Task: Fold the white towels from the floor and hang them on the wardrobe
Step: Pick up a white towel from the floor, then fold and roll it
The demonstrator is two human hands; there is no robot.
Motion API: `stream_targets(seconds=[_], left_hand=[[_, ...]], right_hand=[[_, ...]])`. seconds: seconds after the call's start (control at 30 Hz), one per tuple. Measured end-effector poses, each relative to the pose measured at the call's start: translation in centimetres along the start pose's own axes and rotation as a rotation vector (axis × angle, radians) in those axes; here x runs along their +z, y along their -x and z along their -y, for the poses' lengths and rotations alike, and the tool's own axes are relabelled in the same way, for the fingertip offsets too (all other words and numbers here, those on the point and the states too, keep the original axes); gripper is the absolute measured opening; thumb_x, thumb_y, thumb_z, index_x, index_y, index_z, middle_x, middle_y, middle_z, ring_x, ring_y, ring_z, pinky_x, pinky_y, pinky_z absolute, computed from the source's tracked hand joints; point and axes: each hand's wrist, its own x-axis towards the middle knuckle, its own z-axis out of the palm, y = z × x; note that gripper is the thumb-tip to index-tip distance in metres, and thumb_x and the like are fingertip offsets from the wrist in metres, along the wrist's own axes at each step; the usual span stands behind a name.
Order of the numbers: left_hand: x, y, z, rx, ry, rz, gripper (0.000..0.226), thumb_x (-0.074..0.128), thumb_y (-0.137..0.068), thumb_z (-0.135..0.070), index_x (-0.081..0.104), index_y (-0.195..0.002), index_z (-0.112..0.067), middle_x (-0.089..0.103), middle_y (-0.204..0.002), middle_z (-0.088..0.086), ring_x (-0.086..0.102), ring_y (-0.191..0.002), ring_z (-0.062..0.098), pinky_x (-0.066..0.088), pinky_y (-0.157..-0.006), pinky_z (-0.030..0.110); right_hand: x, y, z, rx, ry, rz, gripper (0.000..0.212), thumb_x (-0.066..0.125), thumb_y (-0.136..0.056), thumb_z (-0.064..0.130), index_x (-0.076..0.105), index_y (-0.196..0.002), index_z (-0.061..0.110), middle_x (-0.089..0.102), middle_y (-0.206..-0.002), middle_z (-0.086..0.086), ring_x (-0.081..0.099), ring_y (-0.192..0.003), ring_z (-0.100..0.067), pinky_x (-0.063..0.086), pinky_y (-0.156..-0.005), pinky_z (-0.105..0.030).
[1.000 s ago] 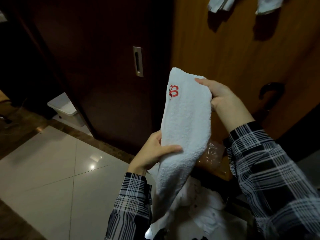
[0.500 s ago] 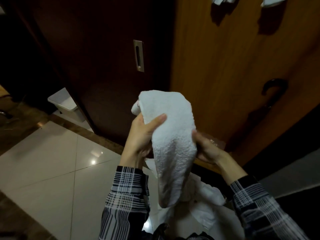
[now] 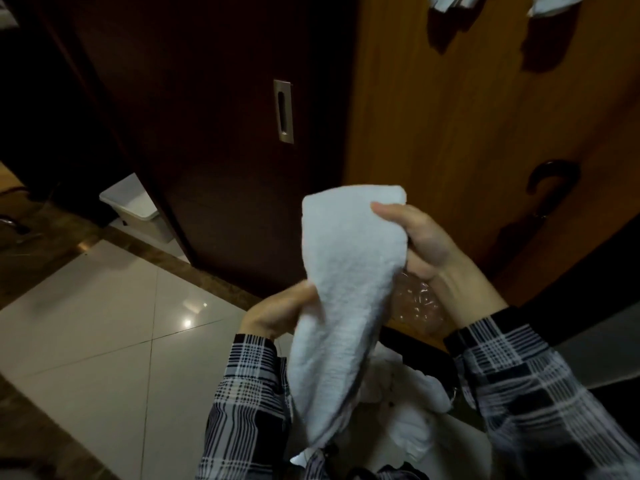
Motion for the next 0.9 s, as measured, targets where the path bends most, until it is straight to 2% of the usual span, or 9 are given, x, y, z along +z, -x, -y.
stream_targets(seconds=[0.03, 0.1, 0.17, 0.33, 0.4, 0.53, 0.63, 0.77, 0.9], left_hand=[[0.2, 0.4, 0.3, 0.173, -0.174, 0.092, 0.072, 0.075, -0.076, -0.041, 0.041, -0.131, -0.009, 0.063, -0.125, -0.012, 0.062, -0.104, 0.004, 0.049, -0.088, 0.019], [0.6, -0.3, -0.7, -0.156, 0.152, 0.155, 0.080, 0.082, -0.067, -0.041, 0.037, -0.126, -0.010, 0.065, -0.117, -0.020, 0.059, -0.110, 0.000, 0.047, -0.090, 0.017], [0.1, -0.9, -0.7, -0.212, 0.119, 0.161, 0.059, 0.079, -0.071, -0.020, 0.046, -0.119, -0.014, 0.069, -0.107, -0.021, 0.062, -0.105, -0.002, 0.048, -0.086, 0.015], [1.2, -1.4, -2.7, -0.003, 0.178, -0.039, 0.070, 0.089, -0.053, -0.032, 0.057, -0.113, -0.016, 0.073, -0.104, -0.005, 0.068, -0.098, 0.011, 0.053, -0.078, 0.020], [1.8, -1.8, -3.3, 0.035, 0.222, -0.109, 0.064, 0.087, -0.060, -0.032, 0.058, -0.114, -0.013, 0.072, -0.105, 0.002, 0.069, -0.098, 0.016, 0.054, -0.077, 0.024], [3.0, -2.6, -5.0, 0.059, 0.308, -0.289, 0.035, 0.064, -0.080, -0.027, 0.059, -0.112, -0.014, 0.074, -0.101, 0.002, 0.070, -0.095, 0.016, 0.058, -0.075, 0.028], [2.5, -3.1, -5.0, 0.041, 0.488, -0.380, 0.038, 0.060, -0.085, -0.026, 0.058, -0.118, -0.007, 0.071, -0.109, 0.011, 0.068, -0.101, 0.024, 0.058, -0.081, 0.034], [1.3, -3.7, -4.2, 0.020, 0.706, -0.526, 0.036, 0.056, -0.094, -0.022, 0.055, -0.121, 0.001, 0.070, -0.108, 0.018, 0.069, -0.097, 0.027, 0.059, -0.072, 0.034], [0.1, -4.1, -2.9, 0.035, 0.816, -0.659, 0.028, 0.052, -0.096, -0.023, 0.060, -0.108, 0.002, 0.073, -0.095, 0.015, 0.072, -0.087, 0.021, 0.058, -0.076, 0.034]], right_hand=[[0.3, -0.4, 0.7, -0.016, -0.001, -0.024, 0.025, 0.055, -0.085, 0.013, 0.065, -0.103, -0.002, 0.074, -0.084, -0.011, 0.072, -0.080, -0.019, 0.058, -0.069, -0.027], [0.6, -1.1, 1.9, -0.034, -0.019, -0.061, 0.029, 0.052, -0.081, 0.017, 0.073, -0.094, 0.001, 0.074, -0.089, -0.014, 0.072, -0.082, -0.021, 0.058, -0.069, -0.030], [0.8, -1.5, 3.0, -0.081, -0.033, -0.100, 0.031, 0.051, -0.083, 0.019, 0.073, -0.096, 0.002, 0.073, -0.094, -0.014, 0.071, -0.087, -0.023, 0.058, -0.074, -0.032], [0.1, -2.1, 3.1, -0.120, -0.169, -0.142, 0.064, 0.054, -0.080, 0.051, 0.058, -0.122, 0.002, 0.064, -0.115, -0.016, 0.060, -0.112, -0.031, 0.048, -0.097, -0.042], [-0.4, -1.9, 1.6, -0.038, -0.168, -0.124, 0.079, 0.045, -0.080, 0.064, 0.057, -0.126, 0.001, 0.061, -0.123, -0.020, 0.058, -0.117, -0.034, 0.050, -0.096, -0.044], [-1.0, -0.3, -2.1, 0.096, -0.151, -0.114, 0.080, 0.032, -0.083, 0.073, 0.075, -0.104, 0.009, 0.065, -0.119, -0.017, 0.062, -0.111, -0.031, 0.052, -0.093, -0.042], [-2.1, 1.5, -4.3, 0.167, -0.144, -0.015, 0.085, 0.038, -0.079, 0.076, 0.062, -0.126, 0.009, 0.053, -0.137, -0.017, 0.050, -0.128, -0.033, 0.040, -0.107, -0.045], [-3.3, 4.1, -5.8, 0.215, -0.004, 0.157, 0.075, 0.067, -0.071, 0.065, 0.058, -0.130, 0.019, 0.056, -0.137, -0.005, 0.050, -0.128, -0.024, 0.043, -0.104, -0.041], [-2.5, 5.1, -5.5, 0.177, 0.476, 0.021, 0.070, 0.078, -0.066, 0.029, 0.047, -0.129, 0.030, 0.061, -0.127, 0.009, 0.061, -0.110, -0.005, 0.052, -0.083, -0.021]])
